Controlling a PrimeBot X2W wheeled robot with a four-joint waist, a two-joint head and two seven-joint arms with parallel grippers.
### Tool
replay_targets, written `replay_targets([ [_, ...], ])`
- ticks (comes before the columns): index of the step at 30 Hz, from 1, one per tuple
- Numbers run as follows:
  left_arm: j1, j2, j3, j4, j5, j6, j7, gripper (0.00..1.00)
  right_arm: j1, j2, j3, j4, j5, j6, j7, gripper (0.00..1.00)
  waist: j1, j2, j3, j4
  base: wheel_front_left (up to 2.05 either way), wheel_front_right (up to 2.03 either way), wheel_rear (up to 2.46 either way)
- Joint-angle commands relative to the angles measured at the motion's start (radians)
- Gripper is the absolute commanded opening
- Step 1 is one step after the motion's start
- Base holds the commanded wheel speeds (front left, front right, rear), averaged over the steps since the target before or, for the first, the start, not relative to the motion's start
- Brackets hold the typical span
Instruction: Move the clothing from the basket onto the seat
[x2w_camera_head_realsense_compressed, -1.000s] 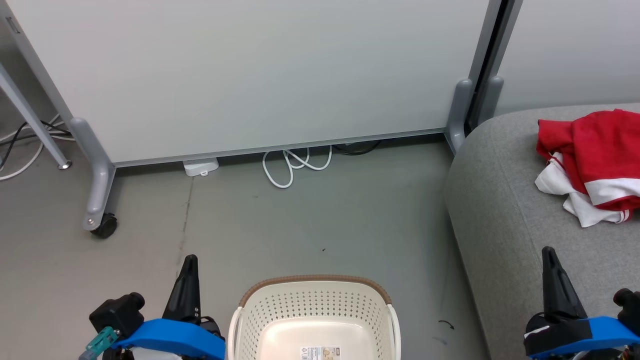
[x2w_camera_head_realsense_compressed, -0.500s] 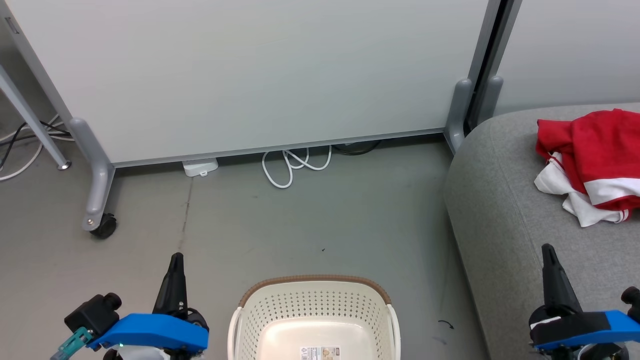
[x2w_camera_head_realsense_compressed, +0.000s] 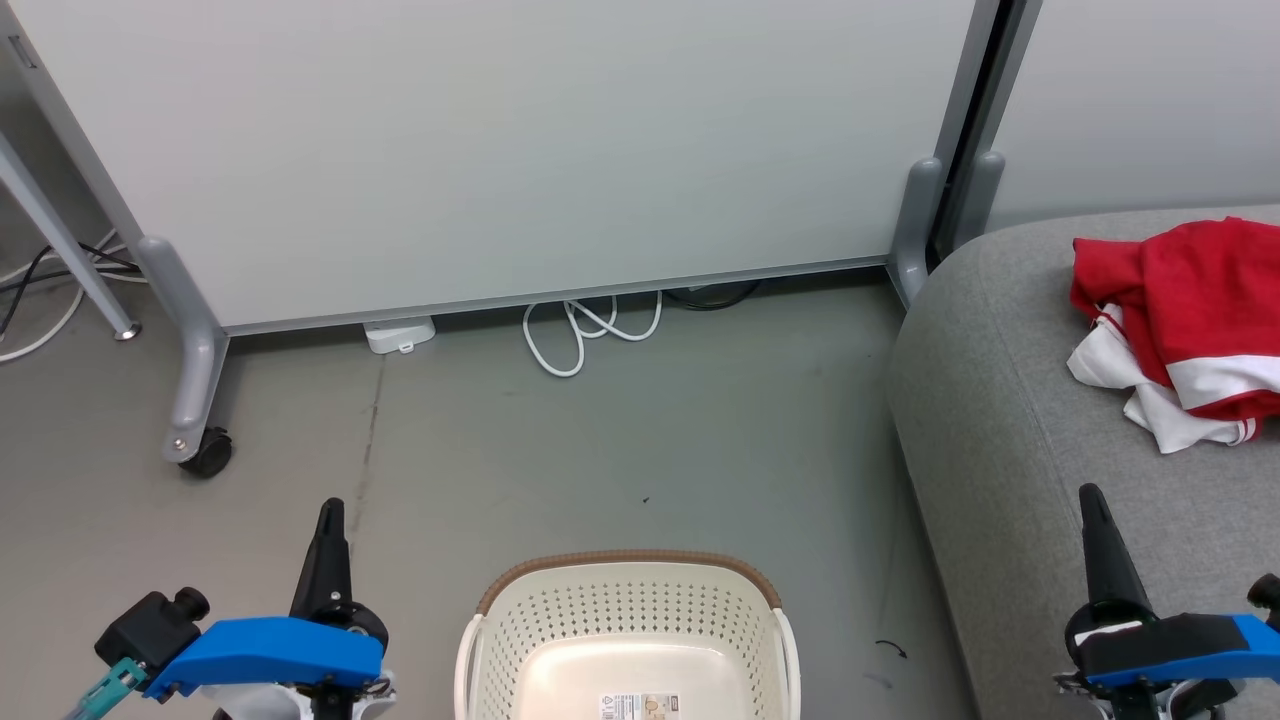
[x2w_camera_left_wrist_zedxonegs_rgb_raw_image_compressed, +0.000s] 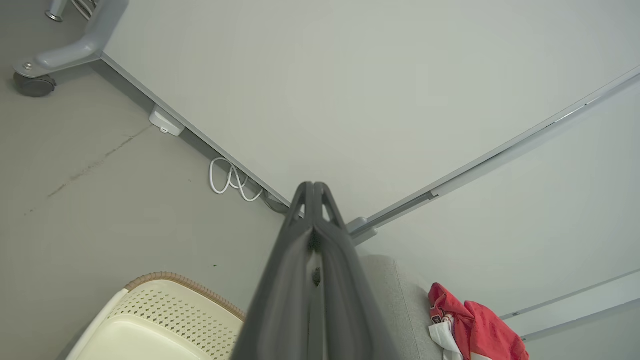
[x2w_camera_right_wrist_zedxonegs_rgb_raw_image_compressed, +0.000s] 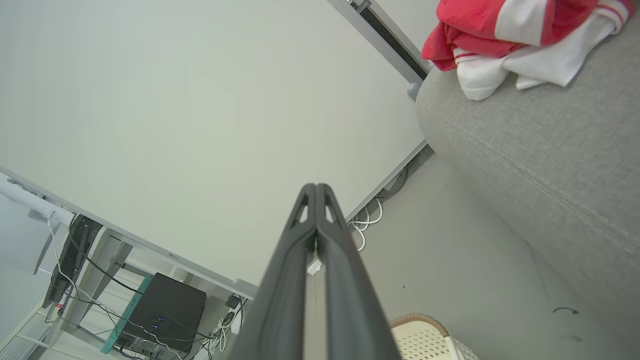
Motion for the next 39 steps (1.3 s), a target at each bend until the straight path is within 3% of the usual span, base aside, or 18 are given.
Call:
replay_targets([
  [1, -0.029, 0.001, 0.01, -0.016, -0.032, -0.009, 0.008, 0.0, -0.028, -0.006, 0.001, -0.007, 0.035, 0.0, 0.008, 0.0, -0.0001, 0.0, 0.0, 0.0, 0.0, 0.0, 0.0],
  [39, -0.042, -0.003, 0.088, -0.035, -0.4, -0.014, 0.103, 0.0, -0.055, -0.007, 0.008, 0.012, 0.431, 0.001, 0.104, 0.0, -0.0001, 0.0, 0.0, -0.004, 0.0, 0.0, 0.0],
])
